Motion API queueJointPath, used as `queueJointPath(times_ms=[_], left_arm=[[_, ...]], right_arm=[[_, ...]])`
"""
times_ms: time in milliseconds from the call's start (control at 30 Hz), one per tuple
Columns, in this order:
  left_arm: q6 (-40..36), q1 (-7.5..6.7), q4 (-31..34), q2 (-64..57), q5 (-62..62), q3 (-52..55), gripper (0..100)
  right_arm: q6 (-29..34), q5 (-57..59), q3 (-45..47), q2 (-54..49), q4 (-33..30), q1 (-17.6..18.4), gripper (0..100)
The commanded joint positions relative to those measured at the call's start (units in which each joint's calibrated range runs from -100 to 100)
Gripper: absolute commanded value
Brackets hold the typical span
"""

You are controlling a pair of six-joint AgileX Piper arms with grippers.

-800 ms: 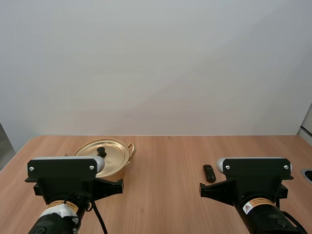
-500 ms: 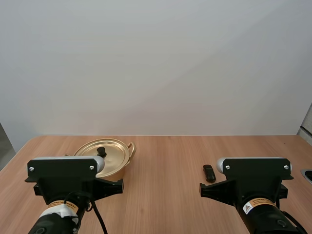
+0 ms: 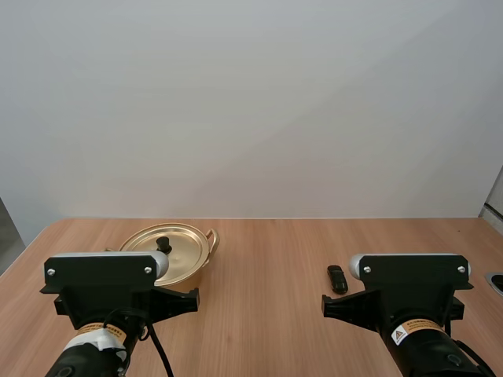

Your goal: Open the pot, put the car inside, and close it

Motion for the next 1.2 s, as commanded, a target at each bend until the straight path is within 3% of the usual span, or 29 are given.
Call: queueJointPath(times_ms=[0, 933, 1167], left_arm=[[-0.02, 0.01, -0.01, 0.0, -0.01, 0.0, 0], [-0.02, 0.01, -0.01, 0.0, -0.01, 0.0, 0], [-0.02, 0.01, -0.01, 0.0, -0.01, 0.0, 0]], right_arm=[[-0.03, 0.02, 0.0, 0.0, 0.02, 0.03, 0], [-0.03, 0.02, 0.0, 0.0, 0.02, 0.03, 0], [-0.03, 0.02, 0.0, 0.0, 3.0, 0.03, 0]])
